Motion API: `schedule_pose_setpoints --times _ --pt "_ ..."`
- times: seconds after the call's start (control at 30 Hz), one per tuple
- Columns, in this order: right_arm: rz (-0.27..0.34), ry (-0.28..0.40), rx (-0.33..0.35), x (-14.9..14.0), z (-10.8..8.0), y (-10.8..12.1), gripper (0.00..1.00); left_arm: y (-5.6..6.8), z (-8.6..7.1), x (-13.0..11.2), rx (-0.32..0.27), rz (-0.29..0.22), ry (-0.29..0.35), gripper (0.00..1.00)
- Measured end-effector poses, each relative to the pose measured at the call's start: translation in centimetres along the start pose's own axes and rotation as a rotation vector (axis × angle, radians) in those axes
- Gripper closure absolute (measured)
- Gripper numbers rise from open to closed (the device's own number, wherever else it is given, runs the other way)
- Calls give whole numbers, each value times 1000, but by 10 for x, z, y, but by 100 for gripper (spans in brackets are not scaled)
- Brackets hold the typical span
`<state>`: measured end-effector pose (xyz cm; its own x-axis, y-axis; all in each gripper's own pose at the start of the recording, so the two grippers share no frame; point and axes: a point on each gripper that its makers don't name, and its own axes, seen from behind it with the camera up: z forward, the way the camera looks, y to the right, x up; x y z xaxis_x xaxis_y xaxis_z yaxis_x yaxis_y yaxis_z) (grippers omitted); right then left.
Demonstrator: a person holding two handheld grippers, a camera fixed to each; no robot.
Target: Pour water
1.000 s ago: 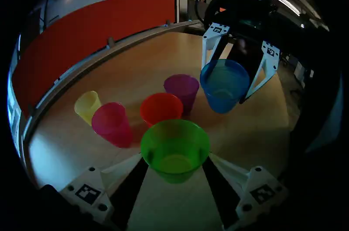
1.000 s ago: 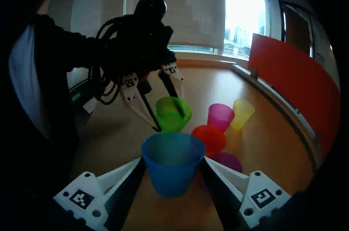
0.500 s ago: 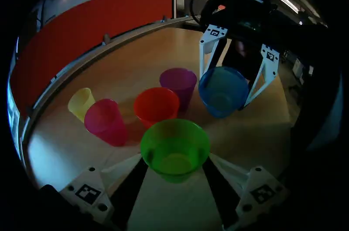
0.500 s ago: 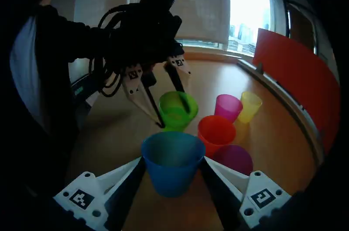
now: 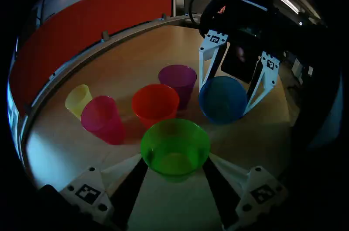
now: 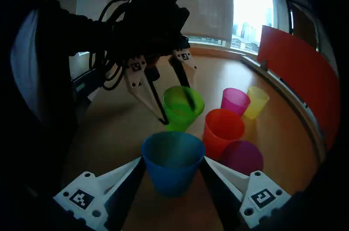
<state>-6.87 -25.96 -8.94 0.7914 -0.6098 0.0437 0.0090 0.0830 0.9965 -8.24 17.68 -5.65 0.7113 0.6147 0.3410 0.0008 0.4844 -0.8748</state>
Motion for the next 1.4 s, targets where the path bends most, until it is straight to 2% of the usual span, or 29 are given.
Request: schedule_pose_setpoints --times 0.6,0.97,1.4 --pt "0 5 8 -3 12 -1 12 0 5 -12 1 -1 -24 18" --pt "-4 -9 6 -8 14 0 12 1 3 -18 3 -2 -28 18" --pt "3 -18 0 -14 10 1 11 1 5 -19 5 5 -30 18"
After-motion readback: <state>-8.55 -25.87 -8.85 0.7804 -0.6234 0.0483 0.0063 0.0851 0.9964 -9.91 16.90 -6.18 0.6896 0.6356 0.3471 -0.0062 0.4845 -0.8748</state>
